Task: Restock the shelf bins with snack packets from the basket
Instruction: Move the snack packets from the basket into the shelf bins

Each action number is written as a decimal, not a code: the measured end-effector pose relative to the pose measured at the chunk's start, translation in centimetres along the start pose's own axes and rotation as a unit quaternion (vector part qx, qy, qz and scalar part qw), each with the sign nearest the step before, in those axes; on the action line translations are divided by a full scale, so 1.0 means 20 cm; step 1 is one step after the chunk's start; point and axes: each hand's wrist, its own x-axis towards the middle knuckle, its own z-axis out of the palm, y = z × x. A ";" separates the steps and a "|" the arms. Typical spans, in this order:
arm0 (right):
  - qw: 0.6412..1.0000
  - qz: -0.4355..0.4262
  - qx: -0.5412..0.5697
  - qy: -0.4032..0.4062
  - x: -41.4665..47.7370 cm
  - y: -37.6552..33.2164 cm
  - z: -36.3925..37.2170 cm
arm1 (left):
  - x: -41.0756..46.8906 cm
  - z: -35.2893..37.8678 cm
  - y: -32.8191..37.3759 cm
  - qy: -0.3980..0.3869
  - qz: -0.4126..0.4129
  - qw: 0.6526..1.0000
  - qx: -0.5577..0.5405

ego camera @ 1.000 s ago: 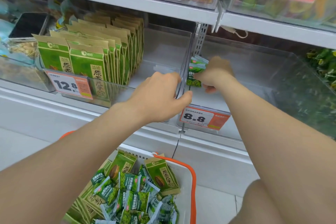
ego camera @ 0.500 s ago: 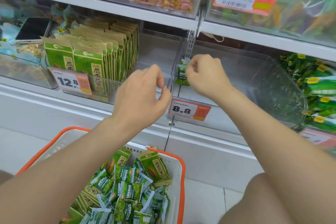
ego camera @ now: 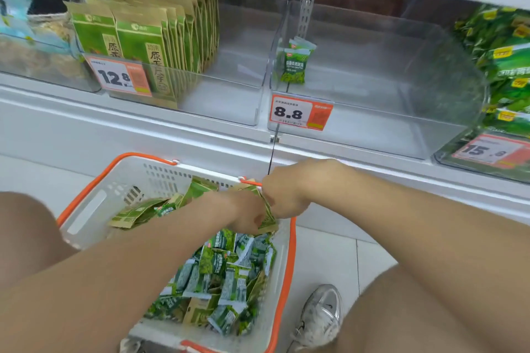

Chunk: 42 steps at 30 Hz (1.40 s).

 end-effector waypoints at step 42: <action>0.854 0.046 0.228 0.464 -0.34 0.17 -0.36 | -0.63 -0.63 0.11 0.417 0.001 0.558 -0.717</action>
